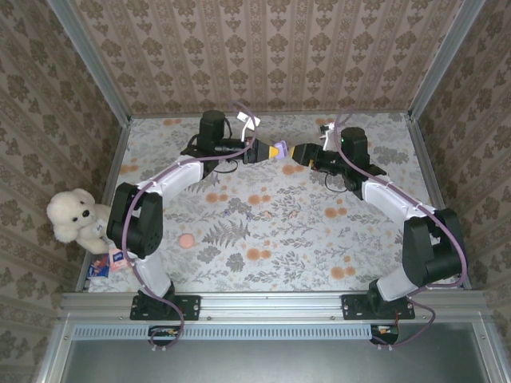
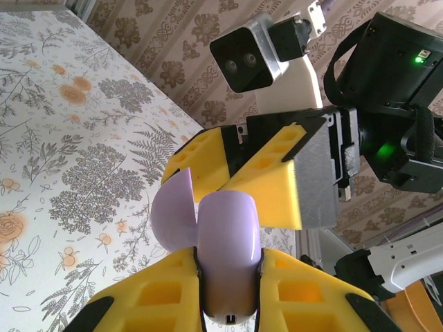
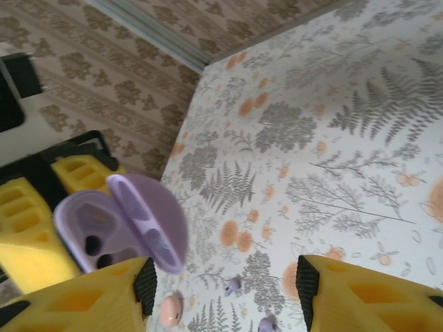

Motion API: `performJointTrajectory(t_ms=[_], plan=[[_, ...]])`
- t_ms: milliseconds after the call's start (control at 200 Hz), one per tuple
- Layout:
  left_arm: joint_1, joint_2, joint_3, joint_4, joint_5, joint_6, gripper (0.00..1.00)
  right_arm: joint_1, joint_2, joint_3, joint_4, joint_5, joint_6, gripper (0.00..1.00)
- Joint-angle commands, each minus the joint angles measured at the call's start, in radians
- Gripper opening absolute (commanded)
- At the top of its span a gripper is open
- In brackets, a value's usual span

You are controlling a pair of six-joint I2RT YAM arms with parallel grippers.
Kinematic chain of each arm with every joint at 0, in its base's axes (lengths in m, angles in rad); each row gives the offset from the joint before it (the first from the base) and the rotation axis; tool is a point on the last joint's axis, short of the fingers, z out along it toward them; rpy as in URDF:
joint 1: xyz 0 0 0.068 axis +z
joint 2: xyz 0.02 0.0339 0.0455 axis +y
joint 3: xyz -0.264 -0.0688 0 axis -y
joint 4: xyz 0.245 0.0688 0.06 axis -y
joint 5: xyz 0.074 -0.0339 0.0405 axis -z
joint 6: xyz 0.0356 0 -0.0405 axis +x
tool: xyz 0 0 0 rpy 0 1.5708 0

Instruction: Insert the wireless bluetooth earbuds into the charging case

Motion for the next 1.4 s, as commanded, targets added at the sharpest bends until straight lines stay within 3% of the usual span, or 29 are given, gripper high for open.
performJointTrajectory(t_ms=[0,1395], plan=[[-0.006,-0.007,0.039,0.021,0.044,0.012,0.0,0.001,-0.023,0.018,0.058,-0.084,0.013,0.57],[-0.024,0.004,0.041,0.015,0.054,0.013,0.0,0.022,0.05,0.106,-0.028,-0.073,-0.015,0.35]])
